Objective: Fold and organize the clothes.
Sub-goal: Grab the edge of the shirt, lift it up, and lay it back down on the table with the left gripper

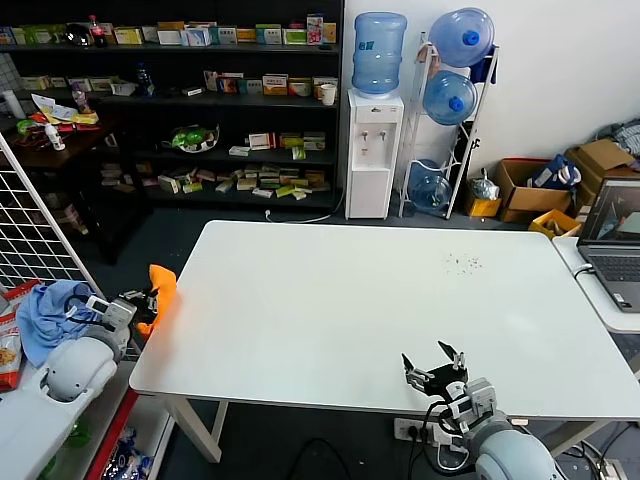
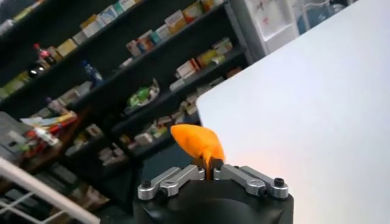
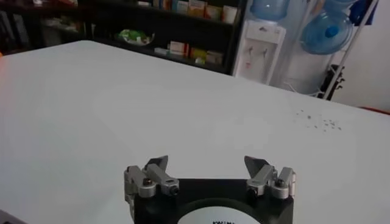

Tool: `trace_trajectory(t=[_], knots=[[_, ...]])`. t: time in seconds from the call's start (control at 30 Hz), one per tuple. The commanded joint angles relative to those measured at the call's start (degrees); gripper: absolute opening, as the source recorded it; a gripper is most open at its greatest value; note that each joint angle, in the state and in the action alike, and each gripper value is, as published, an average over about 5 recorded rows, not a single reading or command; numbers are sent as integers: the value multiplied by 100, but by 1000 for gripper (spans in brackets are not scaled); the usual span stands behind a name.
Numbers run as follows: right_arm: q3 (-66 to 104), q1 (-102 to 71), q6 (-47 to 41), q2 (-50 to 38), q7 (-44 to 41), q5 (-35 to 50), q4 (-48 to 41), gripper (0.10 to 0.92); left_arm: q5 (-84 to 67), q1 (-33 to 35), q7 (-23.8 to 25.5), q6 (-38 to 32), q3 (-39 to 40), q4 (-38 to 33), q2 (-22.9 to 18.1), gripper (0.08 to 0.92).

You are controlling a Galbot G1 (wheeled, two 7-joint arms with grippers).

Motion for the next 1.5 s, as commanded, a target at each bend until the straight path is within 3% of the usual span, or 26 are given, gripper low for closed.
trace_trajectory(t=[0.03,0.23,0.6,0.83,1.13,1.33,1.5], knots=[[-4,-17,-10,33,-28,-47,-21,823,-503,460,-432,220,161,-1124,-1101,130],[39,-51,5,38,-36,-76,-50,823,-619,580,-704,301,307,-1199,-1943,130],[157,-125,142,40,-43,-160,-152,823,-81,268,-1035,-26,906,-526,-3736,130],[243,-88,189,-5,-16,-114,-206,823,-170,244,-1254,-288,1220,-300,-4411,130],[282,-23,276,1,40,-85,-298,823,-364,240,-1472,-1147,1486,330,-5398,130],[300,-15,266,39,63,-82,-297,823,-433,114,-1322,-1583,1602,735,-5618,130],[325,10,295,57,58,-74,-321,823,-285,95,-926,-2123,1668,756,-5283,205]])
